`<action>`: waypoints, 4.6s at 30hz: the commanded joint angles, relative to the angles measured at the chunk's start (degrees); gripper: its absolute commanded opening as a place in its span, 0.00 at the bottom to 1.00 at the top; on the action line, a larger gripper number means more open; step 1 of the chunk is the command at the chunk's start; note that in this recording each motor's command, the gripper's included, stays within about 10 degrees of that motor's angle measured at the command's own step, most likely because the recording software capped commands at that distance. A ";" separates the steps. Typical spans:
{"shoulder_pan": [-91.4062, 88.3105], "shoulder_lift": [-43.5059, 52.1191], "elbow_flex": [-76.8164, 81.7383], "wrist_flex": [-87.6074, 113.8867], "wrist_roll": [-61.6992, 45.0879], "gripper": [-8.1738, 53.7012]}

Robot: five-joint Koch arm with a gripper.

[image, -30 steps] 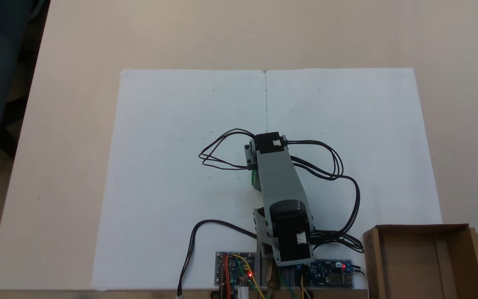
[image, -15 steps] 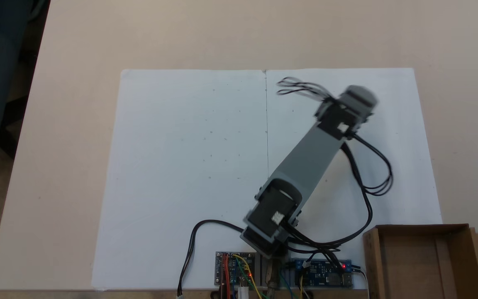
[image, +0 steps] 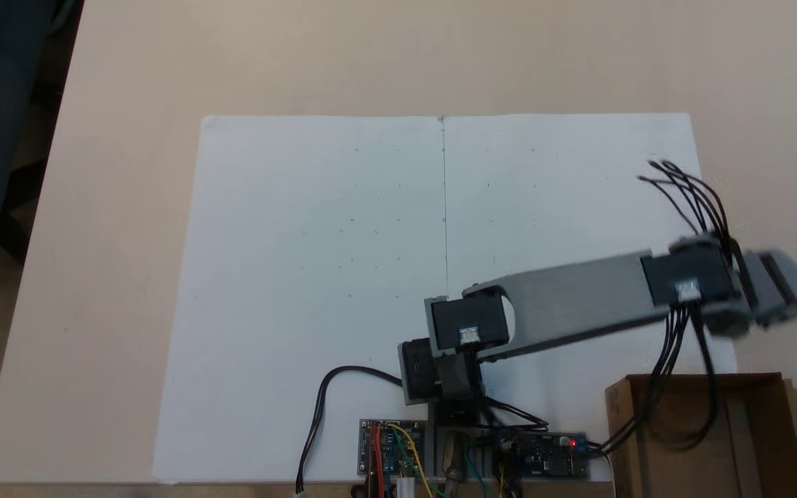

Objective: Grasp a green dice and put it in the bin.

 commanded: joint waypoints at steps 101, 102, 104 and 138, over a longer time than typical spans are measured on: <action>-77.17 40.17 73.39 -68.36 5.01 0.83; -77.17 40.25 75.06 -70.03 5.01 0.83; -77.17 40.78 77.96 -73.54 5.01 0.83; -78.22 40.96 100.28 -129.90 5.01 0.87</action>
